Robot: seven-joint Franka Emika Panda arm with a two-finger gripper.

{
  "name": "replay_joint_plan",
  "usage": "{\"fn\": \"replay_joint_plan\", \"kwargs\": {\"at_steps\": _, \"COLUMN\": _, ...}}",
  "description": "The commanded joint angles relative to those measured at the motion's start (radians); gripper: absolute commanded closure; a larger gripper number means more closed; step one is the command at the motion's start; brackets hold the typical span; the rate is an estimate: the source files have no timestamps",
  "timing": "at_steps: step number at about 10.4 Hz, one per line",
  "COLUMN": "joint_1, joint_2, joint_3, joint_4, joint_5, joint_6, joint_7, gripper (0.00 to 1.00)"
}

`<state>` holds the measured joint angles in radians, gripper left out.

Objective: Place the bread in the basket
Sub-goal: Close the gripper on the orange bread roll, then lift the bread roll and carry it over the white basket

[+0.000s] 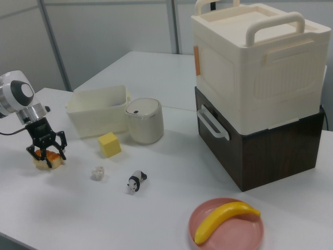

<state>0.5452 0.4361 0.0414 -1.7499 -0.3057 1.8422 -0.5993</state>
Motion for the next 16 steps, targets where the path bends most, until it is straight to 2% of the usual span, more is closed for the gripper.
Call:
{"fn": "replay_joint_plan", "kwargs": {"at_steps": 1, "joint_1": -0.002, "joint_2": -0.016, "joint_3": 0.005, "joint_4": 0.004, "joint_5": -0.006, "joint_6": 0.002, "joint_7": -0.011, "gripper": 0.83}}
{"fn": "replay_joint_plan", "kwargs": {"at_steps": 3, "joint_1": -0.014, "joint_2": -0.049, "joint_3": 0.006, "joint_4": 0.036, "joint_5": 0.013, "joint_6": -0.073, "joint_7": 0.003, "gripper": 0.95}}
{"fn": "replay_joint_plan", "kwargs": {"at_steps": 5, "joint_1": -0.033, "joint_2": -0.074, "joint_3": 0.006, "joint_4": 0.107, "joint_5": 0.106, "joint_6": -0.153, "joint_7": 0.021, "gripper": 0.99}}
{"fn": "replay_joint_plan", "kwargs": {"at_steps": 6, "joint_1": -0.039, "joint_2": -0.086, "joint_3": 0.006, "joint_4": 0.119, "joint_5": 0.114, "joint_6": -0.153, "joint_7": 0.056, "gripper": 1.0}}
{"fn": "replay_joint_plan", "kwargs": {"at_steps": 8, "joint_1": -0.057, "joint_2": -0.106, "joint_3": 0.006, "joint_4": 0.154, "joint_5": 0.122, "joint_6": -0.146, "joint_7": 0.165, "gripper": 1.0}}
{"fn": "replay_joint_plan", "kwargs": {"at_steps": 10, "joint_1": -0.085, "joint_2": -0.105, "joint_3": 0.005, "joint_4": 0.228, "joint_5": 0.192, "joint_6": -0.143, "joint_7": 0.312, "gripper": 1.0}}
{"fn": "replay_joint_plan", "kwargs": {"at_steps": 11, "joint_1": -0.103, "joint_2": -0.103, "joint_3": 0.005, "joint_4": 0.263, "joint_5": 0.201, "joint_6": -0.135, "joint_7": 0.387, "gripper": 1.0}}
{"fn": "replay_joint_plan", "kwargs": {"at_steps": 12, "joint_1": -0.126, "joint_2": -0.102, "joint_3": 0.005, "joint_4": 0.289, "joint_5": 0.203, "joint_6": -0.088, "joint_7": 0.456, "gripper": 1.0}}
{"fn": "replay_joint_plan", "kwargs": {"at_steps": 14, "joint_1": -0.165, "joint_2": -0.091, "joint_3": 0.002, "joint_4": 0.288, "joint_5": 0.224, "joint_6": 0.112, "joint_7": 0.626, "gripper": 0.99}}
{"fn": "replay_joint_plan", "kwargs": {"at_steps": 16, "joint_1": -0.217, "joint_2": -0.062, "joint_3": 0.003, "joint_4": 0.286, "joint_5": 0.227, "joint_6": 0.283, "joint_7": 0.72, "gripper": 0.98}}
